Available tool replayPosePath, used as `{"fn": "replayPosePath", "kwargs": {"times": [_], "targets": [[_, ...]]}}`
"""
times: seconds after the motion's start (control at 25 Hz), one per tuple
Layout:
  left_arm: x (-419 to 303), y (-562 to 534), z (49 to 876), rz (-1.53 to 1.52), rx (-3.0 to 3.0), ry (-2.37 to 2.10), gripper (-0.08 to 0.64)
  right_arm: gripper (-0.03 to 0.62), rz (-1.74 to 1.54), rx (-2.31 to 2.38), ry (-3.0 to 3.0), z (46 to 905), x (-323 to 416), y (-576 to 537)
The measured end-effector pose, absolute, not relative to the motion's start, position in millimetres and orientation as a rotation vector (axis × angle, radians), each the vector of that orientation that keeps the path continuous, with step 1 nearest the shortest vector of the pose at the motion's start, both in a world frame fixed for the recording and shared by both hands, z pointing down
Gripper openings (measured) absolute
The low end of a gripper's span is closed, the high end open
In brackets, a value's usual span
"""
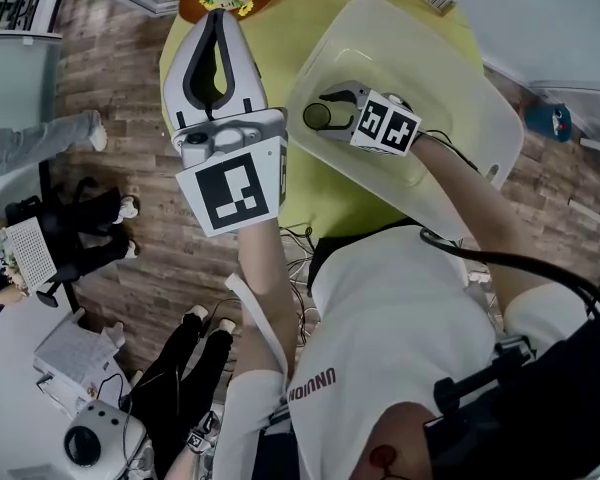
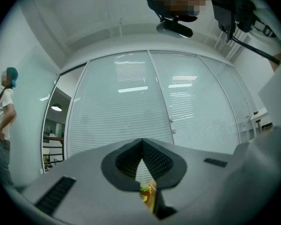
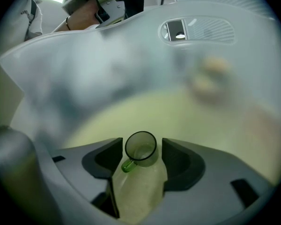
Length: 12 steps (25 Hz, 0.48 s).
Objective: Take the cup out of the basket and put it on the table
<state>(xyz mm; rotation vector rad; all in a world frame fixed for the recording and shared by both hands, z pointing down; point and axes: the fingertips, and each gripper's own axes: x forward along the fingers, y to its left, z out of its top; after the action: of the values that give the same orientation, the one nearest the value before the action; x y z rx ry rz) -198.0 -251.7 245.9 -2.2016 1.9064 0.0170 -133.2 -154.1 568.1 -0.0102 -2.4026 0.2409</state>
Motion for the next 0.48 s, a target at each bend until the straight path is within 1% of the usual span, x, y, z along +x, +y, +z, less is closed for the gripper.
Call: {"fn": "replayPosePath", "kwargs": {"times": [0.48], "targets": [[-198, -259, 255, 0.019, -2.225, 1.927, 0.012, 0.262, 0.244, -0.026, -2.377, 587, -134, -152]]}}
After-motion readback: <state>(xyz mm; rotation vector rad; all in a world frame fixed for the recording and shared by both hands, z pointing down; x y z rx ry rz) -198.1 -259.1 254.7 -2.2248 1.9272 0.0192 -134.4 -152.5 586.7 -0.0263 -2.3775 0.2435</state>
